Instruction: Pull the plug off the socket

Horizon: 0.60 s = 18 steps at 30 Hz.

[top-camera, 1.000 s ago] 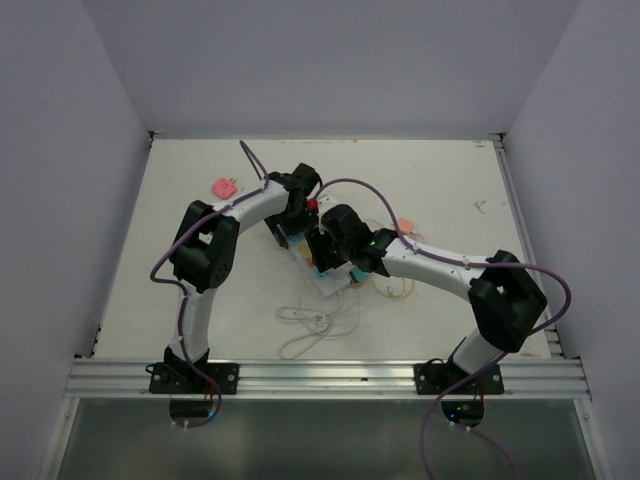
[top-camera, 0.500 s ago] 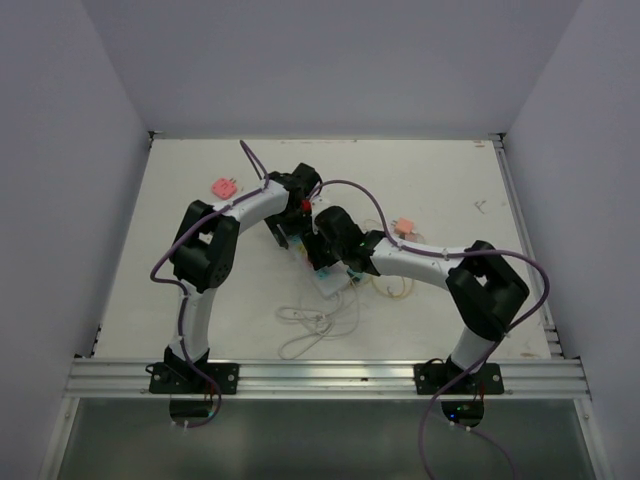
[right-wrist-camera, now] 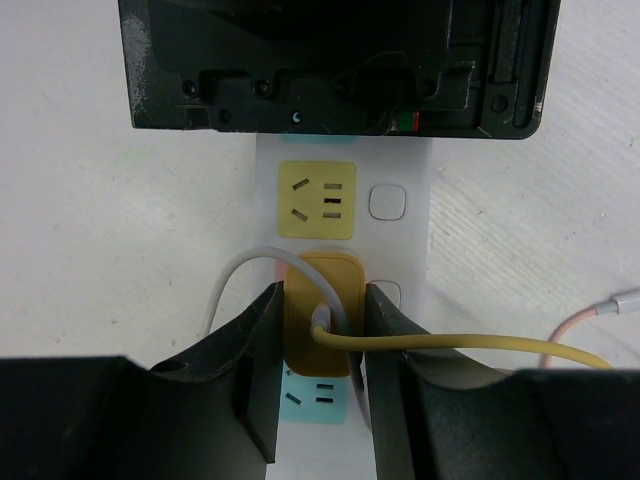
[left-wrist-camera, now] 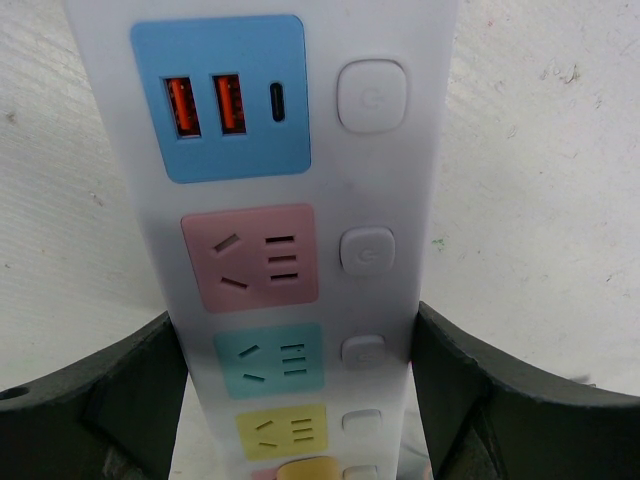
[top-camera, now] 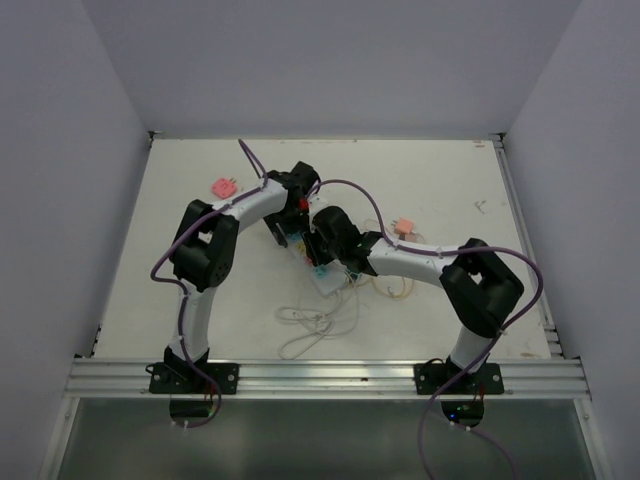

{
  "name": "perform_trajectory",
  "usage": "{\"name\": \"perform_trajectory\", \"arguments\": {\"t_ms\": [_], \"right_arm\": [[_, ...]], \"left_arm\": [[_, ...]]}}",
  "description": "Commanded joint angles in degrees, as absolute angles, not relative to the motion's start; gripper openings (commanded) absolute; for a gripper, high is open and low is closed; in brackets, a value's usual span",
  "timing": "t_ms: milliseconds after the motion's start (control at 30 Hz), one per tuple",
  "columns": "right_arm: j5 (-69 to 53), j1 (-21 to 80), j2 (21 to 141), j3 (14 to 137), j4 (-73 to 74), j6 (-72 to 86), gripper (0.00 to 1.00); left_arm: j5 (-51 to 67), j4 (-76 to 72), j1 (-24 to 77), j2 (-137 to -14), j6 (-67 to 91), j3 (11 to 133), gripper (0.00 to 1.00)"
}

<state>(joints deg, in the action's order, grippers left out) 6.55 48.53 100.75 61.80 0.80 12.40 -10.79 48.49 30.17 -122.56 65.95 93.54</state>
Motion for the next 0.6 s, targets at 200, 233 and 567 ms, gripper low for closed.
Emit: {"name": "perform_trajectory", "arguments": {"t_ms": [200,233,567], "right_arm": [[8.26,49.39,94.14,60.38,-4.21,12.05,0.00],[8.78,49.48,93.70,59.51,-4.74,10.91,0.00],[10.19,49.57,90.00,57.21,-9.84,10.02,0.00]], "left_arm": [[-12.13,50.80,29.88,-130.78,65.57,89.21,0.00],[-11.78,50.80,29.88,-130.96,65.65,89.12,0.00],[-14.93,52.73,30.14,-131.13,66.18,89.30,0.00]]}}
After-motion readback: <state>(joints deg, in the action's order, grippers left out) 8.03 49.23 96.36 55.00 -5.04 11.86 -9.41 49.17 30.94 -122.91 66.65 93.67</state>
